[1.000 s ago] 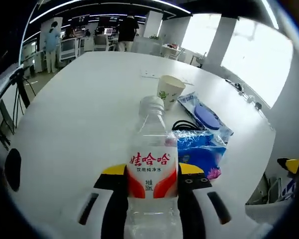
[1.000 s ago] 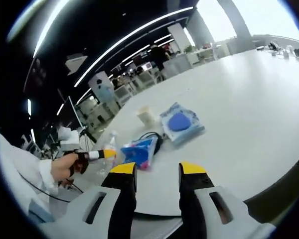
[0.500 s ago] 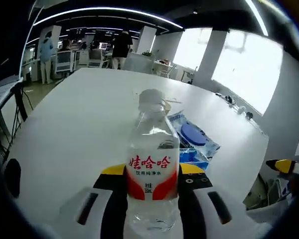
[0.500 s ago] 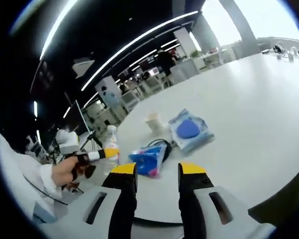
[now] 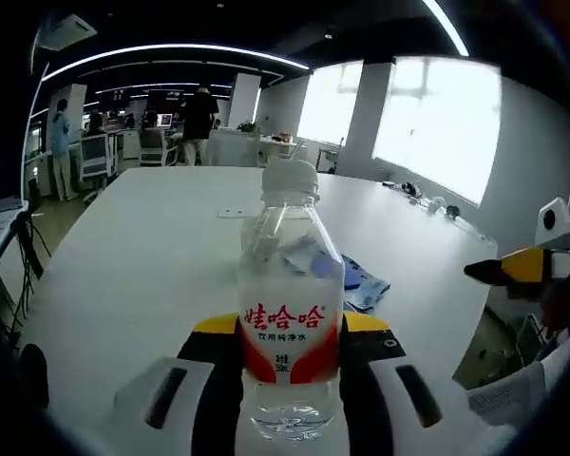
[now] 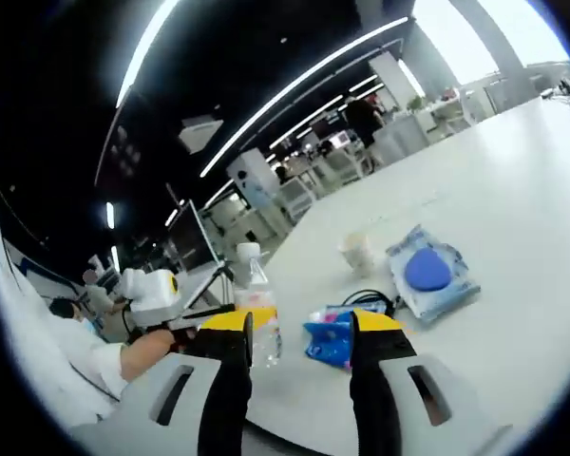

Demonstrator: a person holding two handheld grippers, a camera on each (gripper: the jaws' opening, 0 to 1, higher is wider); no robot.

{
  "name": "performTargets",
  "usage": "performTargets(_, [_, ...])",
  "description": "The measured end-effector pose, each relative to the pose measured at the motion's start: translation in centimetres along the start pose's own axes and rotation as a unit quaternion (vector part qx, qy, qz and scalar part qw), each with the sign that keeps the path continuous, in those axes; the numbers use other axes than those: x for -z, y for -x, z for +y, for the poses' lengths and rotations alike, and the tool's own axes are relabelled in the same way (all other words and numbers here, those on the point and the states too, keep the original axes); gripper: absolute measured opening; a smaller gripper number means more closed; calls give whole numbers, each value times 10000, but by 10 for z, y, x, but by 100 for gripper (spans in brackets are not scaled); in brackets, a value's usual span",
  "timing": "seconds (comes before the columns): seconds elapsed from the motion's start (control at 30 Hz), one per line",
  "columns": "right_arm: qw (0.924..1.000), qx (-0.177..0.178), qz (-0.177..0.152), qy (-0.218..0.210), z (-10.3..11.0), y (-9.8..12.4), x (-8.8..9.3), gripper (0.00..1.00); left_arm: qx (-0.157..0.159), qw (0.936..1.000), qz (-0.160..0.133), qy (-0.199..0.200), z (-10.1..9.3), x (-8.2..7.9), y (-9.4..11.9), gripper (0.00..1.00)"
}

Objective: Arrange the tabletop items into an orderly group along one side of the table until the central work area is clear of visible clutter.

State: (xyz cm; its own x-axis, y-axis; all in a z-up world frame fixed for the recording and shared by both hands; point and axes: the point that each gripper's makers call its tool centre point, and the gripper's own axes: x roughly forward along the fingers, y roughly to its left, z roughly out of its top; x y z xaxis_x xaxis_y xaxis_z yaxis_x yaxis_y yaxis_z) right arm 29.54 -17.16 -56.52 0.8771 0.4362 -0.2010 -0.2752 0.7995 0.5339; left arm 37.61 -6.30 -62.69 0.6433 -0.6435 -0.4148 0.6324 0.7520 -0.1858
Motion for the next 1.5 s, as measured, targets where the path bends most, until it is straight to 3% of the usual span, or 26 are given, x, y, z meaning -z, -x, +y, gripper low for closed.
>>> performTargets(0.2, [9982,-528,56,286,33,-41,-25,44,83,9997,-67,-240,-9,-4,6,38])
performTargets(0.53, [9925,-987,413,595,71,-85,-22,46,149,9986,-216,-460,-18,-13,19,38])
performTargets(1.03, [9890,-1219,580,610,86,-103,-21,46,206,9971,-327,-650,-25,-18,27,37])
performTargets(1.33, [9885,-1250,622,582,84,-108,-17,25,313,9958,-308,-809,-29,-18,31,38])
performTargets(1.43, [9850,-1417,682,704,89,-107,-17,22,335,9954,-296,-843,-30,-17,32,38])
performTargets(1.5, [9786,-1630,831,942,92,-104,-12,21,335,9950,-268,-900,-31,-15,33,38])
